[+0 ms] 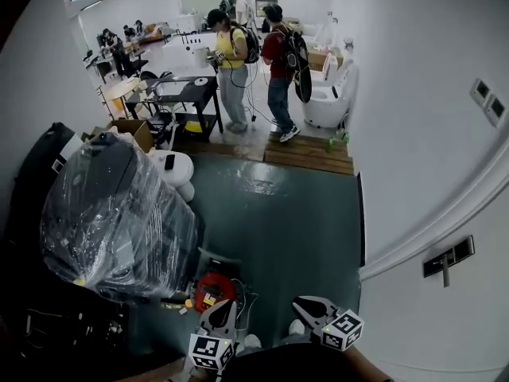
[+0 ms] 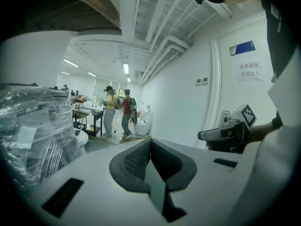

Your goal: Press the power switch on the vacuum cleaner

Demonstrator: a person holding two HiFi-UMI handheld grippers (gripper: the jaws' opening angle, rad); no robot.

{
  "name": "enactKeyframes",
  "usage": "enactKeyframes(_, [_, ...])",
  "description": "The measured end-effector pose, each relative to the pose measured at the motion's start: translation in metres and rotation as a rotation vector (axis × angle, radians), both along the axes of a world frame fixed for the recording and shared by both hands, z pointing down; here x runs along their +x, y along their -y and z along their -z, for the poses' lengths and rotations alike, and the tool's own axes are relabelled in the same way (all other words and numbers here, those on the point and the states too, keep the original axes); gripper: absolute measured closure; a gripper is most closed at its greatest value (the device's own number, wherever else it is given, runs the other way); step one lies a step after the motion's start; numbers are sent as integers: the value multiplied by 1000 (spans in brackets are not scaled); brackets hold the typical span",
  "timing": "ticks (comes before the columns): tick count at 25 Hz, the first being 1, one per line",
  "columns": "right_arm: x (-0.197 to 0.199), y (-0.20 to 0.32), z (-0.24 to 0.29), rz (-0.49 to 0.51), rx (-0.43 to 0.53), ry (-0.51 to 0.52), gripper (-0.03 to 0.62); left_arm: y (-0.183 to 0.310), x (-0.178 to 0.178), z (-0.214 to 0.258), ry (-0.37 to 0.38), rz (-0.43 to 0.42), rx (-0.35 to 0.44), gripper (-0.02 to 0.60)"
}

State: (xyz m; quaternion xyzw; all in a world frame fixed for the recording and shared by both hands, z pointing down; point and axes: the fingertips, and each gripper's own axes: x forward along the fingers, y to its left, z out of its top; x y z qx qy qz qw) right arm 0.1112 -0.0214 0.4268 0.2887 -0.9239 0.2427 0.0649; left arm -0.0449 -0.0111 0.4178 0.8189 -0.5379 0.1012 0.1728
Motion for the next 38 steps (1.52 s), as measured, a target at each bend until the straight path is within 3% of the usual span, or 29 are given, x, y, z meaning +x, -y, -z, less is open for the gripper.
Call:
enactKeyframes(12, [12,42,30,89,55,50,539,11,8,49,22,119,112,566])
enactKeyframes(21, [3,52,35,151,83,44,539,15,7,45,-12,185,106,566])
enactKeyframes(26, [-5,58,43,153,121,38,545,21,8,44,-19,181,105,566])
enactKeyframes(38, [-13,61,46,111,108,67,545,28,2,45,-32,159,107,566])
